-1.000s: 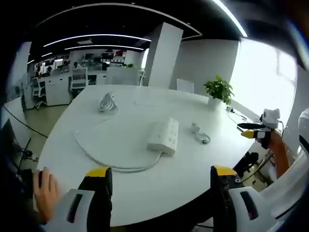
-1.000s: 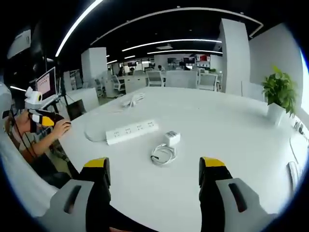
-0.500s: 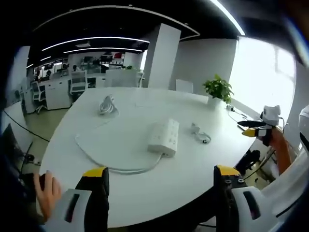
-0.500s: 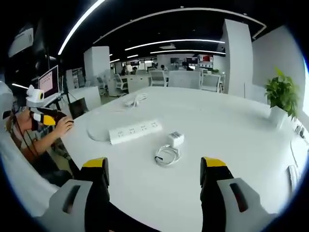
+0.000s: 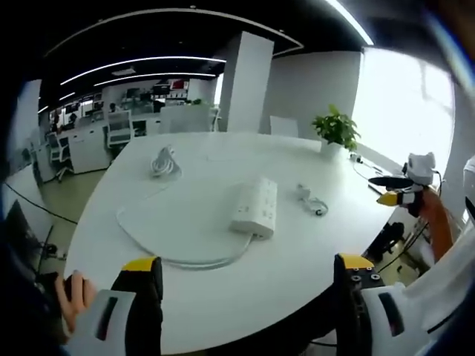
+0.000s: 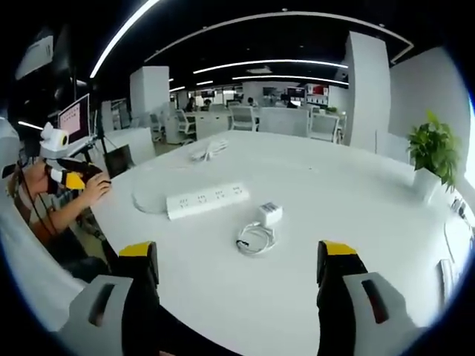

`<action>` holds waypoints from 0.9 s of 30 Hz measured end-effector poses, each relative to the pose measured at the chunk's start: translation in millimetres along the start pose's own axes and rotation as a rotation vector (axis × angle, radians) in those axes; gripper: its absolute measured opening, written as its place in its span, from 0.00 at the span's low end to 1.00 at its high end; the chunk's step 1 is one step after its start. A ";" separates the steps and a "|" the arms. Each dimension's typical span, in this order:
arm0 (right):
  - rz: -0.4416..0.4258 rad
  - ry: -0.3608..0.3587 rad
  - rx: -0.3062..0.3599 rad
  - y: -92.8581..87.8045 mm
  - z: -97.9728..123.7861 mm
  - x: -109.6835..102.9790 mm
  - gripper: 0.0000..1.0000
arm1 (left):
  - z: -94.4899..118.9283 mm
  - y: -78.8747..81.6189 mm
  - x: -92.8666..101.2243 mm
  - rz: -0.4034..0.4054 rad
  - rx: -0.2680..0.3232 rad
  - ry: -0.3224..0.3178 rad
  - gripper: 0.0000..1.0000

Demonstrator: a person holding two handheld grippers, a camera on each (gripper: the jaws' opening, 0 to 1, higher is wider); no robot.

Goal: Straighten the power strip on the desk, plug the charger into it

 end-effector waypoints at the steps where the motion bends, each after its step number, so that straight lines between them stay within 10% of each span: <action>1: 0.000 0.004 0.001 0.0 0.4 -0.9 0.93 | -0.2 -0.9 0.2 -0.005 -0.006 0.004 0.96; 27: -0.015 0.021 -0.037 -9.4 -10.8 5.6 0.97 | -14.9 0.7 7.7 -0.056 -0.076 0.010 0.96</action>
Point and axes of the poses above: the point that each gripper's makers call its tool centre point, and the gripper's own axes: z roughly backward along the fingers, x roughly to its right, y roughly out of its top, the point moved 1 cm from there along z, roughly backward along the fingers, and after that the axes turned 3 degrees about -z, right-handed, at the moved point
